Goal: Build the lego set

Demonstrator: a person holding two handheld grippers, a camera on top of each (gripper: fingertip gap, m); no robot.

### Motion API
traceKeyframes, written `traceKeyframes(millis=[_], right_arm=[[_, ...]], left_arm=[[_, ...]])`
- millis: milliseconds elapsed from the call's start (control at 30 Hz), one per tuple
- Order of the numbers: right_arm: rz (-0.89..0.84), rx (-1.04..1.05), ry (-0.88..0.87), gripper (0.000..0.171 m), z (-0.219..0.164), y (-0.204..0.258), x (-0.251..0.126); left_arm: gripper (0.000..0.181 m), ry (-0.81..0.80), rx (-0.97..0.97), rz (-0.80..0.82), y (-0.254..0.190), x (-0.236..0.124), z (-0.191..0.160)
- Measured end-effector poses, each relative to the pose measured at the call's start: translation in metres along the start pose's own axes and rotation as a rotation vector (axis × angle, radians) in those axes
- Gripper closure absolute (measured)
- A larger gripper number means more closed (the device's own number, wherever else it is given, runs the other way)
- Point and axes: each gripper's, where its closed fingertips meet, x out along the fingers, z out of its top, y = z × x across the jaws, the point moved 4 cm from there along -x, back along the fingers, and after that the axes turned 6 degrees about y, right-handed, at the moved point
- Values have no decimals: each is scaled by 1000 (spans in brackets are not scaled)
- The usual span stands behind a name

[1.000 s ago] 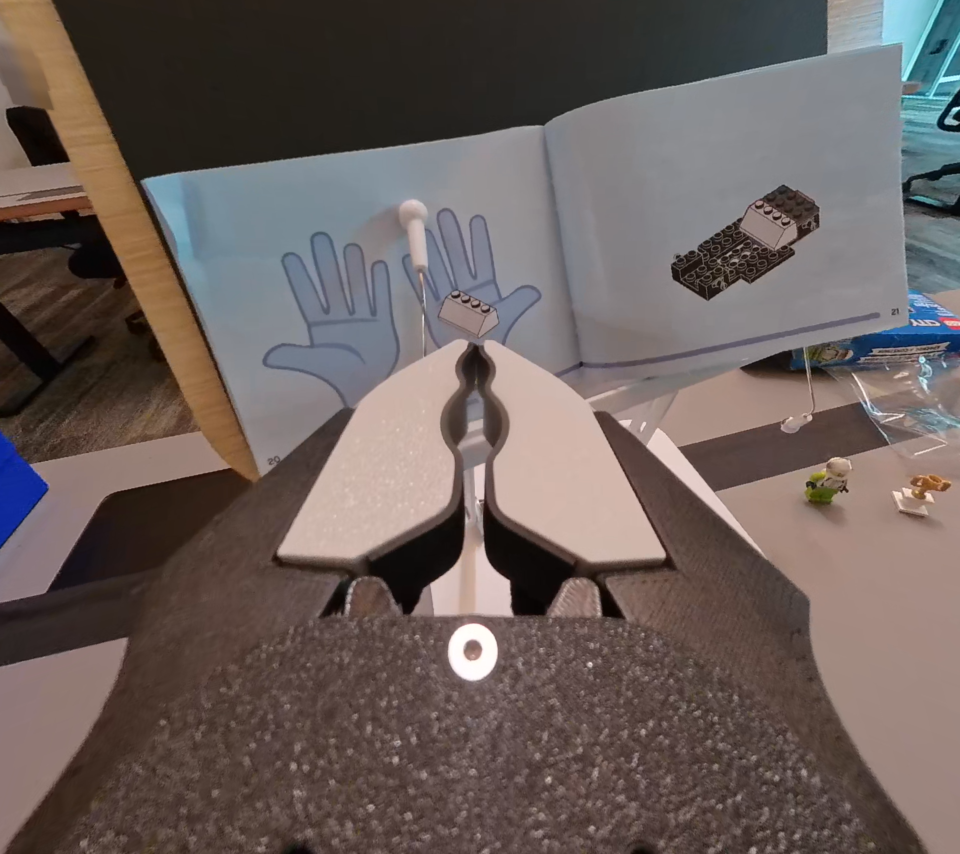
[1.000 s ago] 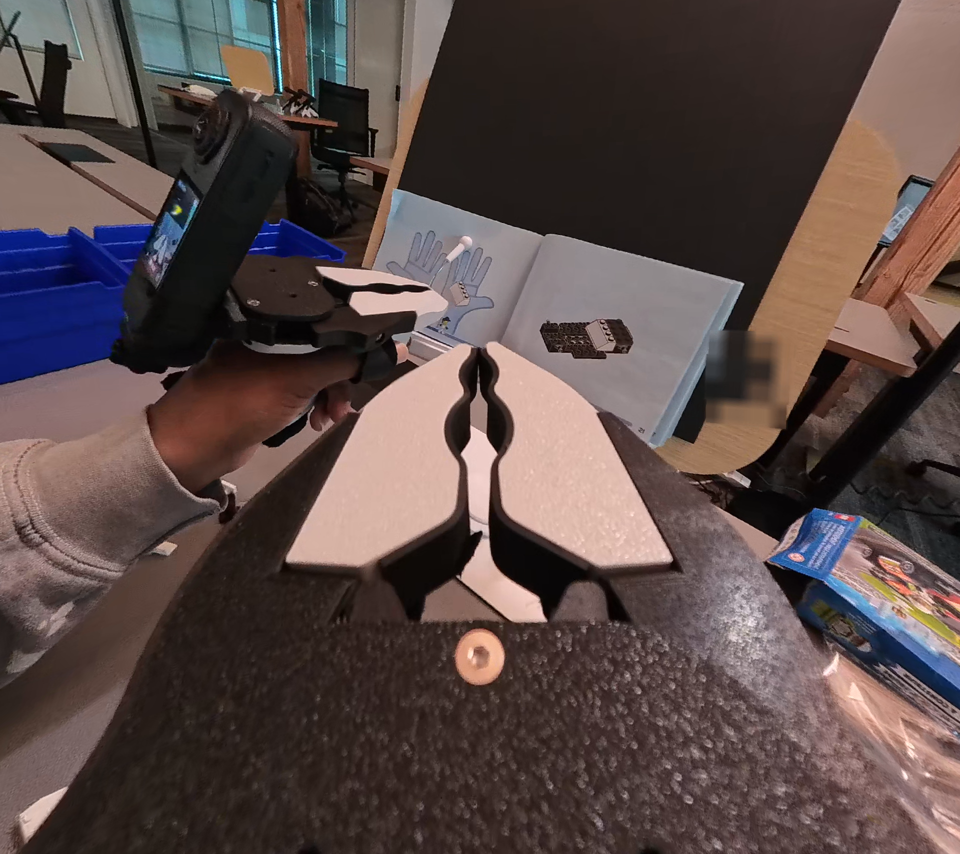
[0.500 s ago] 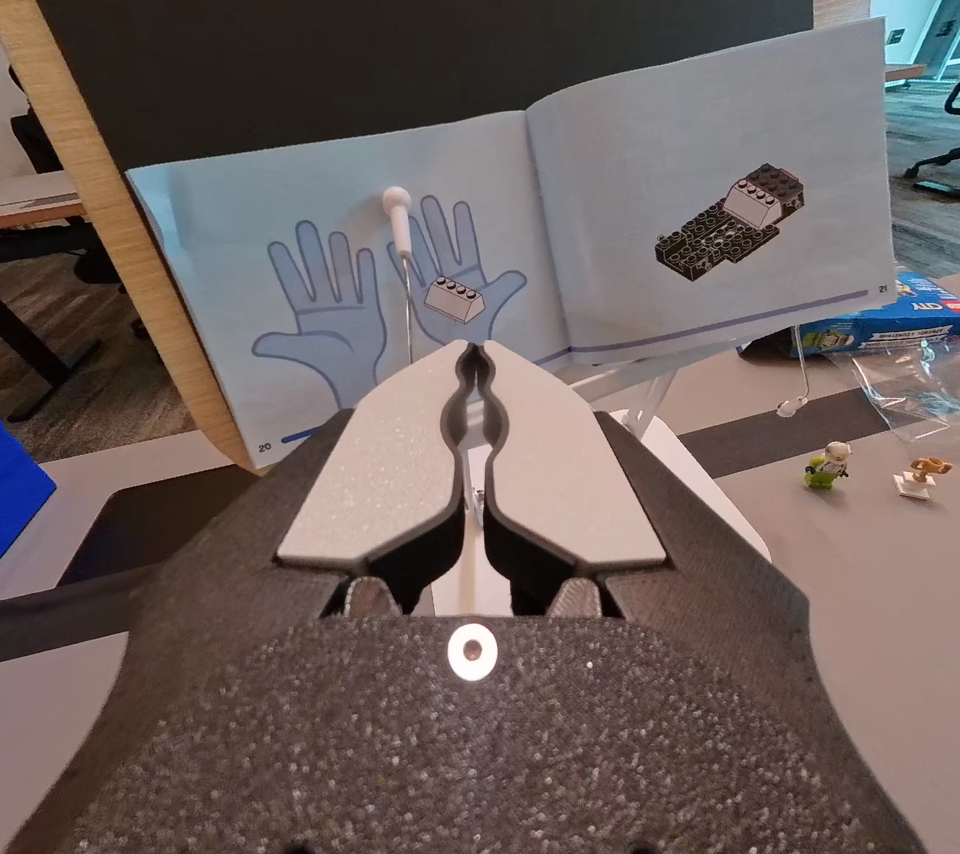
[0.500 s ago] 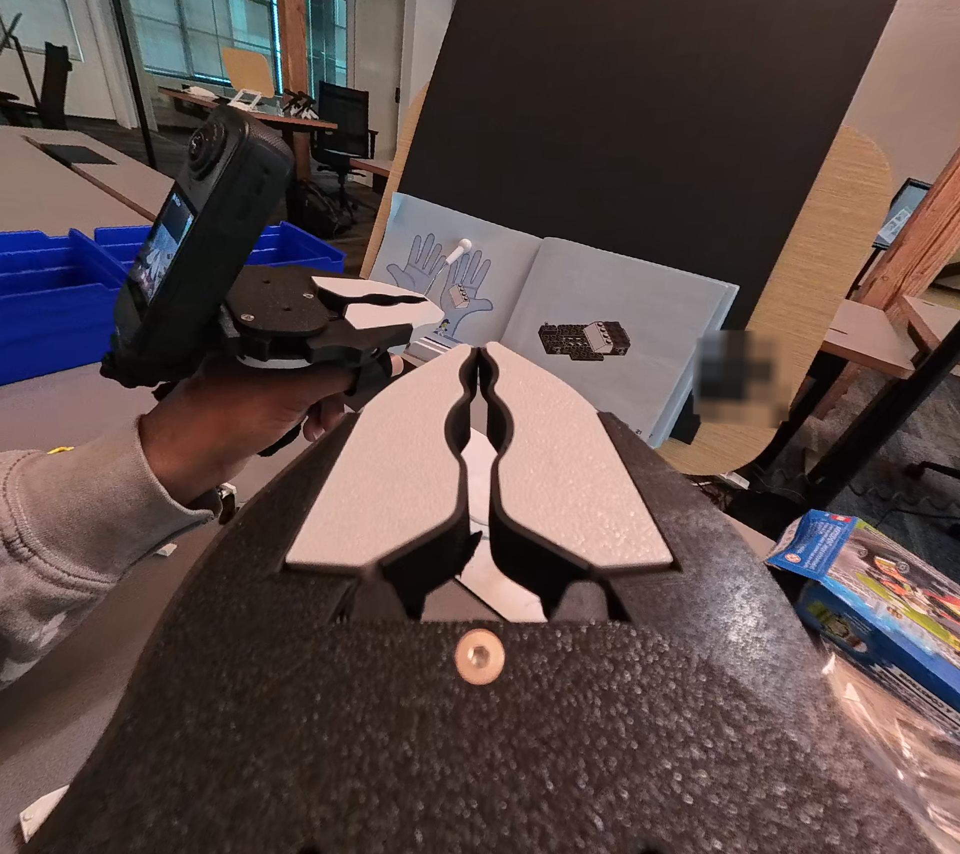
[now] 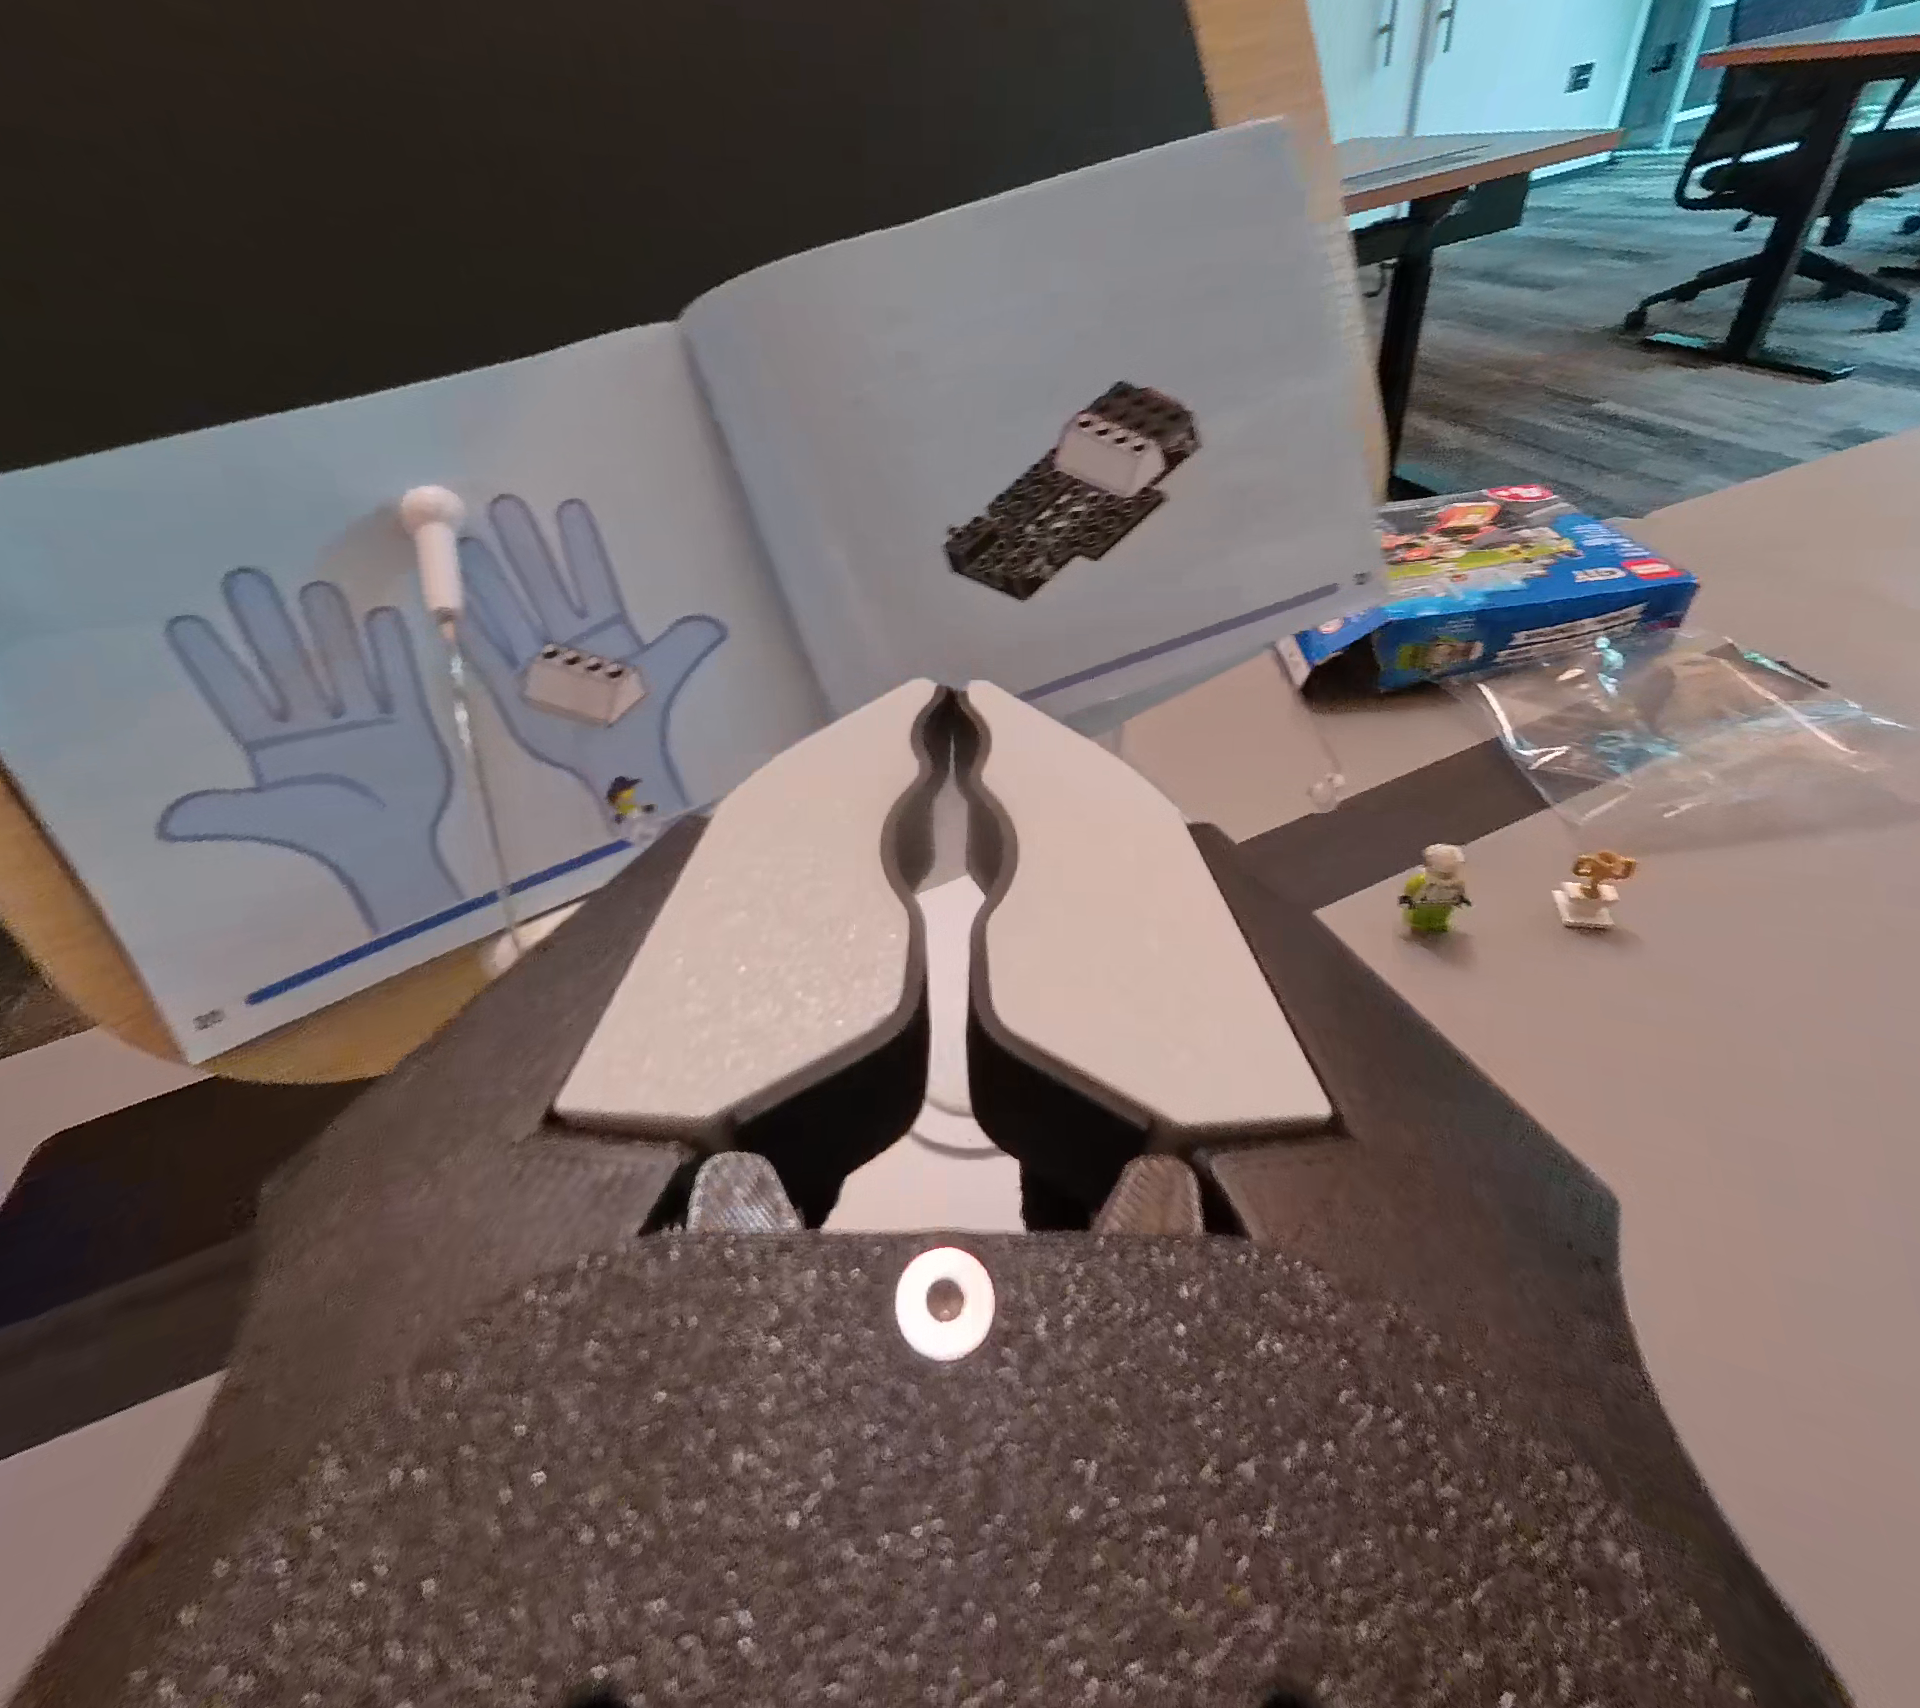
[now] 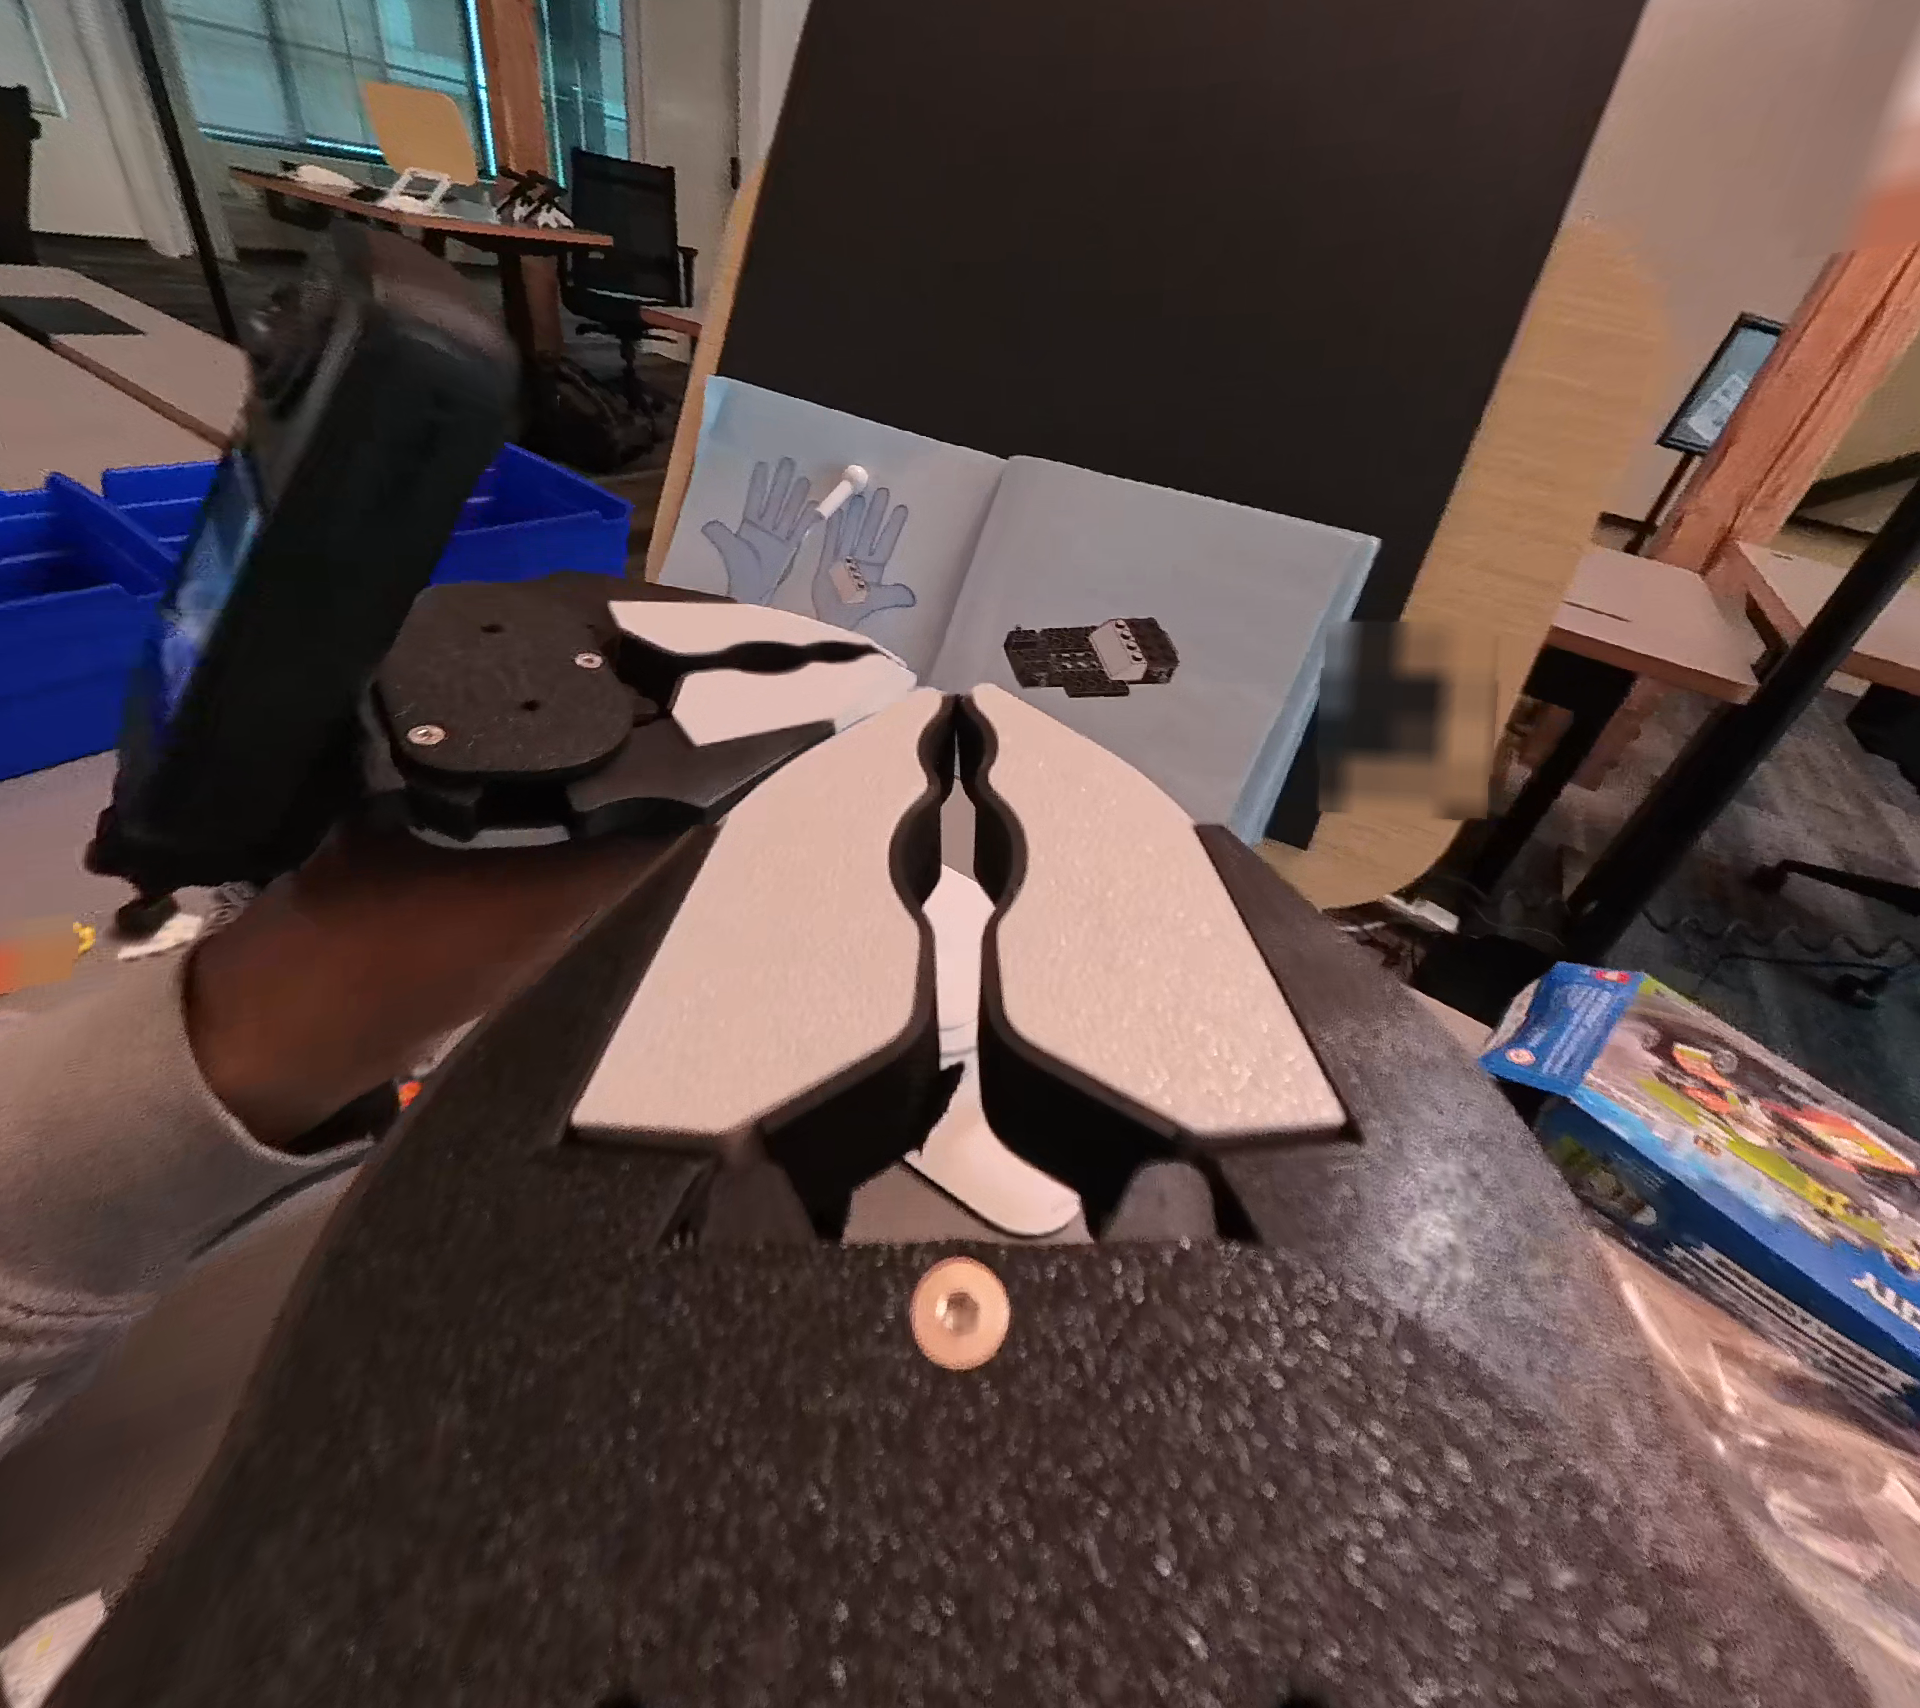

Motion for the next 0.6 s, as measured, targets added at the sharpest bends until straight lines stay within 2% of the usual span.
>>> traceKeyframes(millis=[333, 600], right_arm=[[-58, 1, 0, 171, 0, -16, -5], [-96, -35, -3, 171, 3, -20, -9]], left_arm=[[181, -80, 39, -99, -44, -23, 28], [181, -83, 34, -115, -49, -20, 29]])
